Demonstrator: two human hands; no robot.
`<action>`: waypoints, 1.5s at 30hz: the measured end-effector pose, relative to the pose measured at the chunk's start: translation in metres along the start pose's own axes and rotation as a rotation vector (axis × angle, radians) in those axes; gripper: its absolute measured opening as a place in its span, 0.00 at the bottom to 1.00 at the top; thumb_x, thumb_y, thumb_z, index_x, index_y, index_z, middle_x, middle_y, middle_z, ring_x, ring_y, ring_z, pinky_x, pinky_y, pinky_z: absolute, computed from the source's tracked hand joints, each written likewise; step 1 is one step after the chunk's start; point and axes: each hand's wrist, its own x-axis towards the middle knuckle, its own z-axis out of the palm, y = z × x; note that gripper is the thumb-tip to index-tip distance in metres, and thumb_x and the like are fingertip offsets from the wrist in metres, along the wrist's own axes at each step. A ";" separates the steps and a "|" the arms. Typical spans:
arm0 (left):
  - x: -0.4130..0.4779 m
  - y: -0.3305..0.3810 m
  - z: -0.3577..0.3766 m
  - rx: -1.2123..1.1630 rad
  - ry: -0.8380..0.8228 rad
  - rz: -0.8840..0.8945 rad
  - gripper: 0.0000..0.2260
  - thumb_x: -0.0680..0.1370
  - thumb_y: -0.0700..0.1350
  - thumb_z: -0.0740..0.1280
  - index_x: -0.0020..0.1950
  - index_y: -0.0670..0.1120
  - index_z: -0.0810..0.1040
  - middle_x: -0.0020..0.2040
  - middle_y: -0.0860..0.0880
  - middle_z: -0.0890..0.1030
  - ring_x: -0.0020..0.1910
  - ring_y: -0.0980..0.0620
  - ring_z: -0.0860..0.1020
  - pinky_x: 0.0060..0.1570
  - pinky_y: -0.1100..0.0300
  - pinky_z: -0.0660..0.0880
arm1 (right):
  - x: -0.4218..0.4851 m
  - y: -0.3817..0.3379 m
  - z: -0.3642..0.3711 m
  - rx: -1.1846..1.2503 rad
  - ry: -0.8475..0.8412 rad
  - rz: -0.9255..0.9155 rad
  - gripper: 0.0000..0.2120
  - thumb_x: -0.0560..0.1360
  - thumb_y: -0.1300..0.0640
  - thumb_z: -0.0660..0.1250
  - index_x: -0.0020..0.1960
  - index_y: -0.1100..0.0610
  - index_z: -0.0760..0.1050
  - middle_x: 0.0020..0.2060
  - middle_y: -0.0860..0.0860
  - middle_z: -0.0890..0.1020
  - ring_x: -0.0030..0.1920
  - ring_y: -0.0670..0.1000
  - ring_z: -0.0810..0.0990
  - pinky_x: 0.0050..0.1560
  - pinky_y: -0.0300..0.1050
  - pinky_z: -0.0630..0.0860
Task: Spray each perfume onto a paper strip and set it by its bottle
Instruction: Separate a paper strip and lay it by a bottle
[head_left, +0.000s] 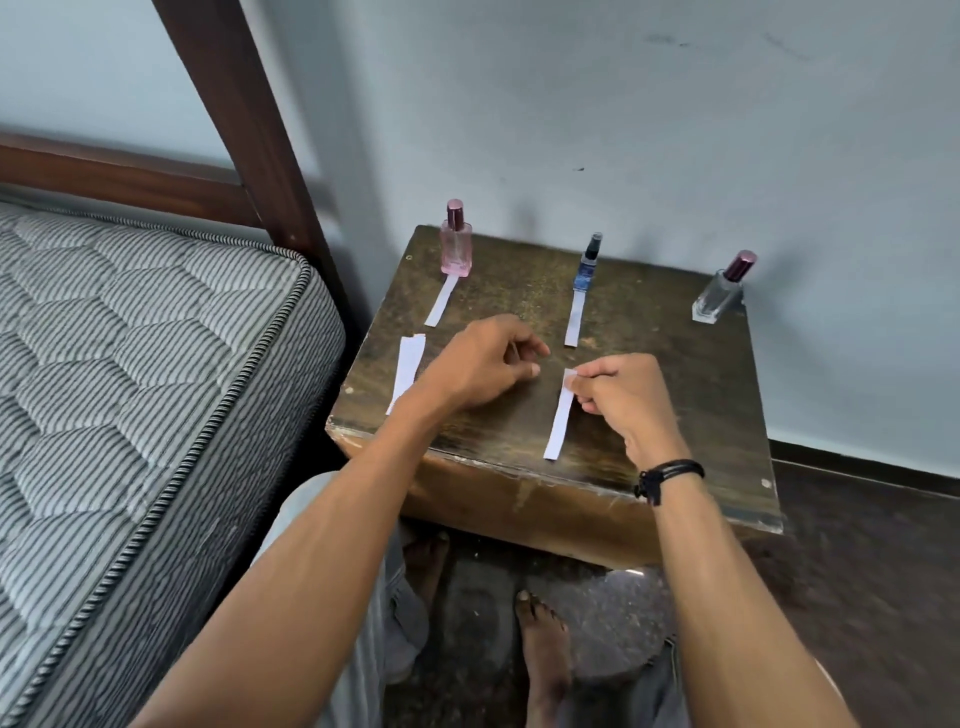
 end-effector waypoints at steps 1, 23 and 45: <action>0.004 0.002 0.003 0.002 -0.012 0.012 0.08 0.76 0.45 0.74 0.55 0.50 0.85 0.48 0.54 0.81 0.45 0.57 0.78 0.47 0.63 0.74 | 0.000 0.001 0.000 -0.001 -0.002 0.002 0.07 0.73 0.61 0.78 0.39 0.53 0.84 0.35 0.51 0.86 0.35 0.47 0.84 0.49 0.49 0.85; 0.018 0.003 0.019 -0.123 -0.027 -0.066 0.03 0.82 0.45 0.65 0.49 0.50 0.77 0.45 0.55 0.80 0.44 0.56 0.76 0.47 0.59 0.72 | 0.004 -0.001 0.006 0.004 -0.117 -0.084 0.04 0.72 0.57 0.80 0.42 0.52 0.85 0.34 0.46 0.85 0.35 0.44 0.80 0.40 0.43 0.78; 0.016 0.003 0.011 -0.278 0.079 -0.114 0.07 0.77 0.46 0.74 0.39 0.53 0.81 0.32 0.56 0.81 0.31 0.60 0.78 0.43 0.57 0.80 | -0.005 -0.010 0.007 -0.009 -0.177 -0.078 0.05 0.72 0.59 0.80 0.40 0.53 0.85 0.38 0.55 0.87 0.35 0.45 0.79 0.42 0.45 0.75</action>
